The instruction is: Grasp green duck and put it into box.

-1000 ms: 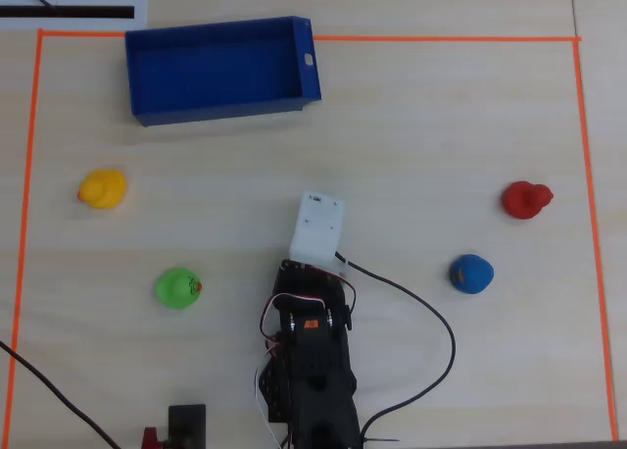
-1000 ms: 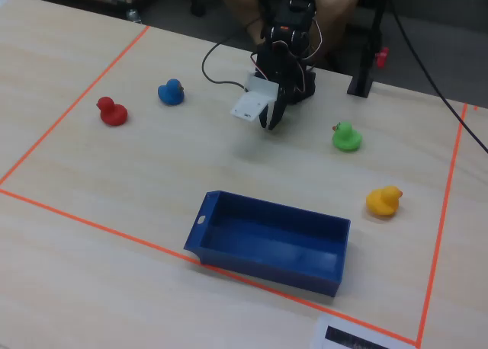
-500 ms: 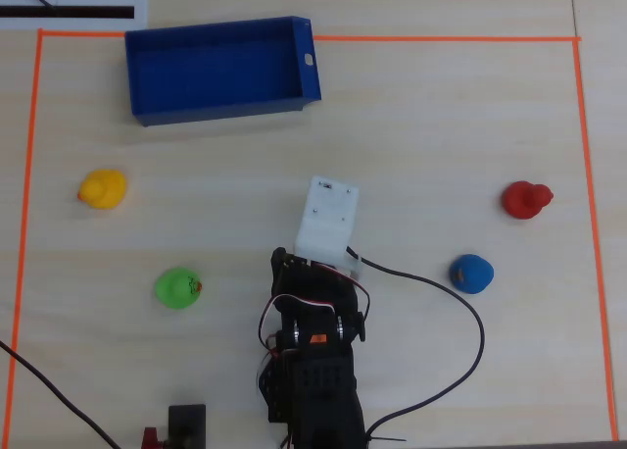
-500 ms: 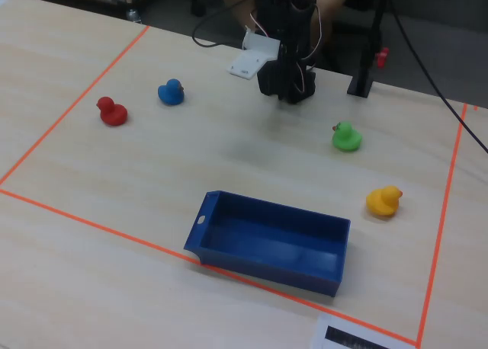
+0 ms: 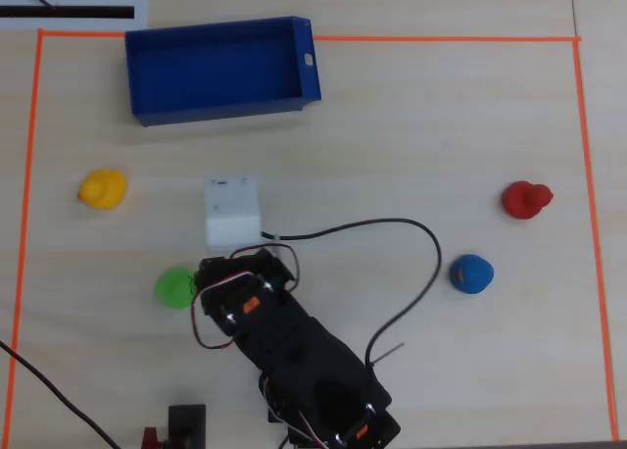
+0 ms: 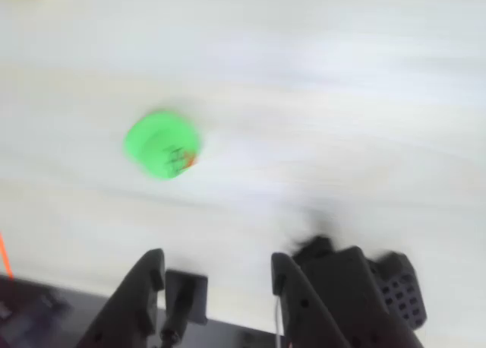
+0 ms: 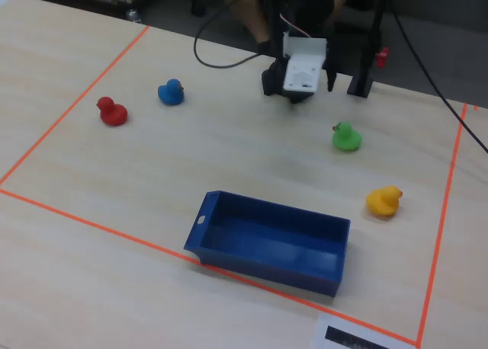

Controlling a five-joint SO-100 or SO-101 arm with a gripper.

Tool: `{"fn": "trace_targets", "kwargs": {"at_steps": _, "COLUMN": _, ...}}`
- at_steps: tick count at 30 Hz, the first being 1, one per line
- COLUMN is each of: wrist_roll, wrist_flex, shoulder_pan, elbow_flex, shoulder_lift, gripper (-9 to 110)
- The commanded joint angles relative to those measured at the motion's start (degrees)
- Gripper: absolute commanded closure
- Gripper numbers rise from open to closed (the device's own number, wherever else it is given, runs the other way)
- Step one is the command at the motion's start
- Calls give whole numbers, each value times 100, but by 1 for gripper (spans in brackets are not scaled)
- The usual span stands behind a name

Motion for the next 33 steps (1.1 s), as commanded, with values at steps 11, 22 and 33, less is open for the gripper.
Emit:
{"fn": "trace_targets", "kwargs": {"at_steps": 11, "wrist_roll": -343, "wrist_flex": -1881, "shoulder_pan": -1222, "elbow_flex": -211, "shoulder_lift": -773, "gripper": 77}}
{"fn": "trace_targets", "kwargs": {"at_steps": 22, "wrist_roll": -598, "wrist_flex": -3155, "shoulder_pan": -1292, "elbow_flex": 1617, "shoulder_lift": -1020, "gripper": 75}}
{"fn": "trace_targets", "kwargs": {"at_steps": 33, "wrist_roll": -686, "wrist_flex": -3560, "shoulder_pan": -1239, "elbow_flex": 1960, "shoulder_lift": -1187, "gripper": 75}}
